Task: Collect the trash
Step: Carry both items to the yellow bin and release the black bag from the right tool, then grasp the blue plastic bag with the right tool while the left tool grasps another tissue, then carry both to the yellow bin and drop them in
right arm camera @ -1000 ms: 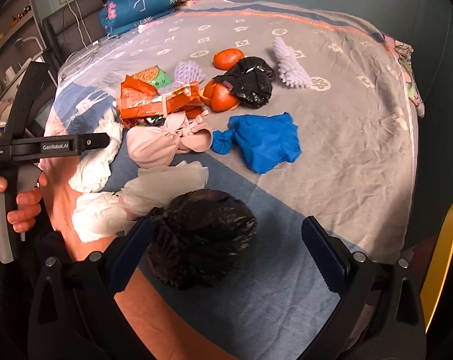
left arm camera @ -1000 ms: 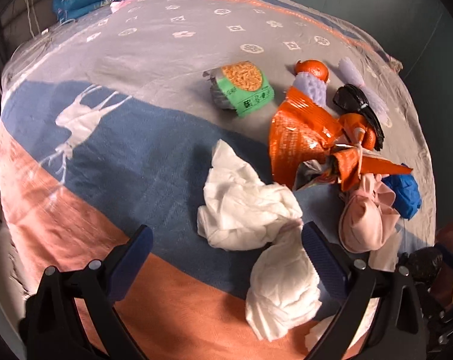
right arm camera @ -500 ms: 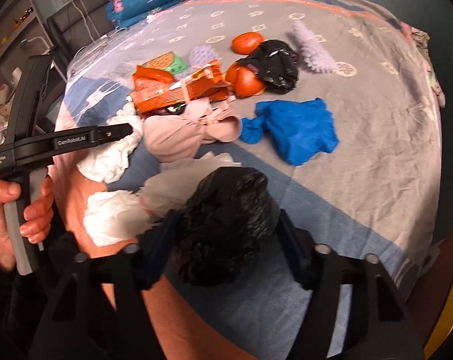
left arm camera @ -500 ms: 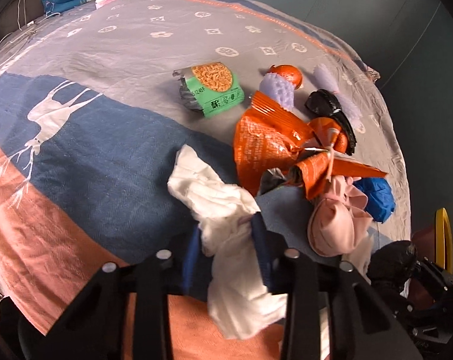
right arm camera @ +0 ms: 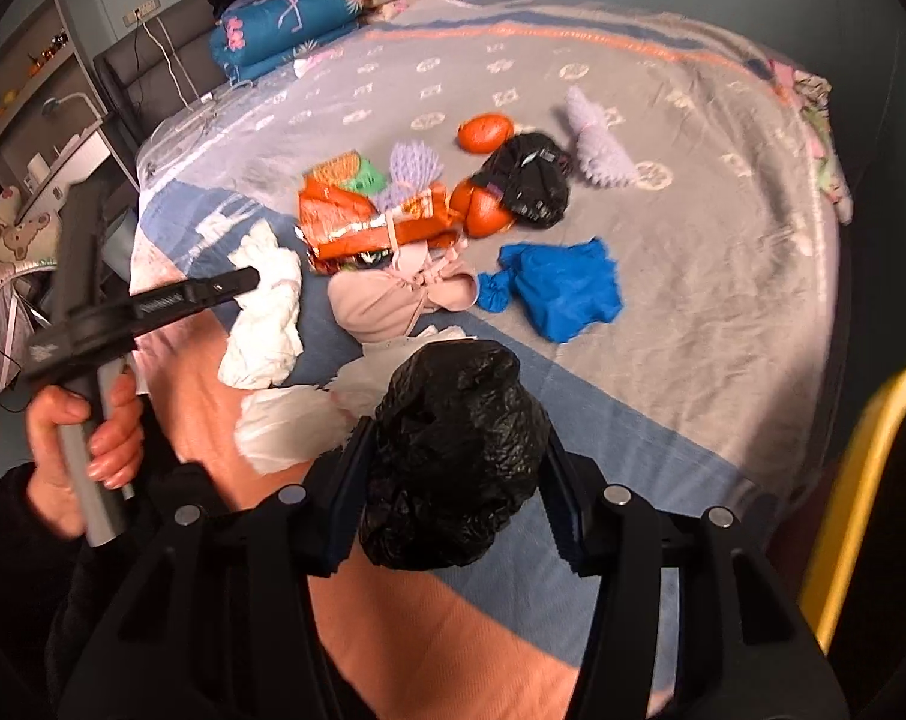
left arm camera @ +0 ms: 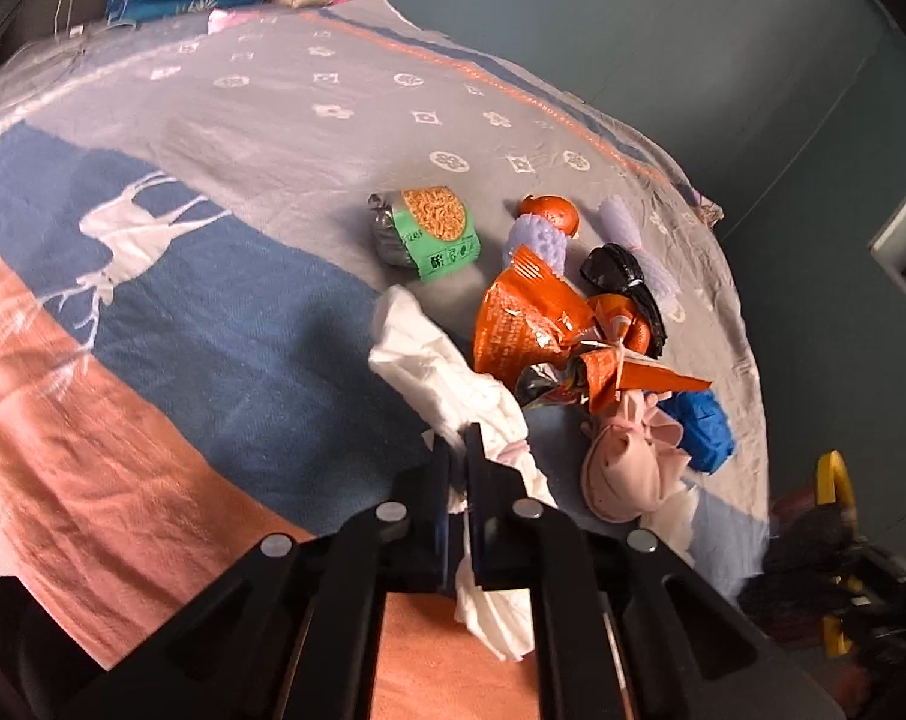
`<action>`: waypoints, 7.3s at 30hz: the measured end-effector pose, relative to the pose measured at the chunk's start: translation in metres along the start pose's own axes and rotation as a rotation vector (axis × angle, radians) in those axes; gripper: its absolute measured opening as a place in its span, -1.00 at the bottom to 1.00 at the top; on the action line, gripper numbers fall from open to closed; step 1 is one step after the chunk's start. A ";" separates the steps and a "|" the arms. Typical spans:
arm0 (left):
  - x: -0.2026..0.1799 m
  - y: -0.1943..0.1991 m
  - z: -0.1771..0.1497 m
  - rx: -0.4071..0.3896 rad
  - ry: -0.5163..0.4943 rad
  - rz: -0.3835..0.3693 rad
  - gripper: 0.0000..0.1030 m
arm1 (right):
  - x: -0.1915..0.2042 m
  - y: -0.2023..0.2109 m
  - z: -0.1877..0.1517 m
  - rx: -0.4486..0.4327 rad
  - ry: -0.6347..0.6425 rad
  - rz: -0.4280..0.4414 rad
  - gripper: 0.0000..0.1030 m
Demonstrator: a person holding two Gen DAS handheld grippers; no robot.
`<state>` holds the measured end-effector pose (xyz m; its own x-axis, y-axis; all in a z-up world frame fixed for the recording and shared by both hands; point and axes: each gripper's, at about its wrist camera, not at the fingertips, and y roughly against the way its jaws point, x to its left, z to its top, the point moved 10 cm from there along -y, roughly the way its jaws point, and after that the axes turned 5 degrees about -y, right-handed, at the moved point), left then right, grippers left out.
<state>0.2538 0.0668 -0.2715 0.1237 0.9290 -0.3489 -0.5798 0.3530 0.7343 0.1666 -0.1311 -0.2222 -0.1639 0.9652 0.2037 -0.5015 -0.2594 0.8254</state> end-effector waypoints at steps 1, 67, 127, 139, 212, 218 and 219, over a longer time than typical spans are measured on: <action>-0.002 -0.002 -0.001 0.006 -0.001 -0.009 -0.91 | -0.001 0.009 -0.001 -0.009 -0.002 -0.001 -0.03; -0.430 0.044 -0.053 0.083 -0.543 -0.533 -0.91 | -0.296 0.221 -0.013 -0.444 -0.529 -0.273 0.30; -0.106 0.013 -0.040 0.121 -0.340 -0.010 0.74 | -0.075 -0.053 0.082 0.019 -0.112 -0.073 0.67; -0.105 -0.015 -0.060 0.182 -0.385 0.013 0.63 | -0.074 -0.107 0.081 0.117 -0.093 -0.111 0.50; -0.230 0.107 0.021 -0.158 -0.430 -0.233 -0.65 | -0.159 0.151 0.050 -0.254 -0.266 -0.160 -0.63; -0.295 0.100 0.019 -0.120 -0.517 -0.351 -0.65 | -0.195 0.201 0.022 -0.312 -0.373 -0.240 -0.62; -0.304 0.099 0.017 -0.112 -0.538 -0.366 -0.64 | -0.203 0.210 0.014 -0.327 -0.403 -0.254 -0.62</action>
<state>0.1720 -0.1791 -0.0825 0.6971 0.6876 -0.2032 -0.5004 0.6695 0.5489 0.1069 -0.3808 -0.0827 0.3001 0.9184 0.2579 -0.7299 0.0470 0.6819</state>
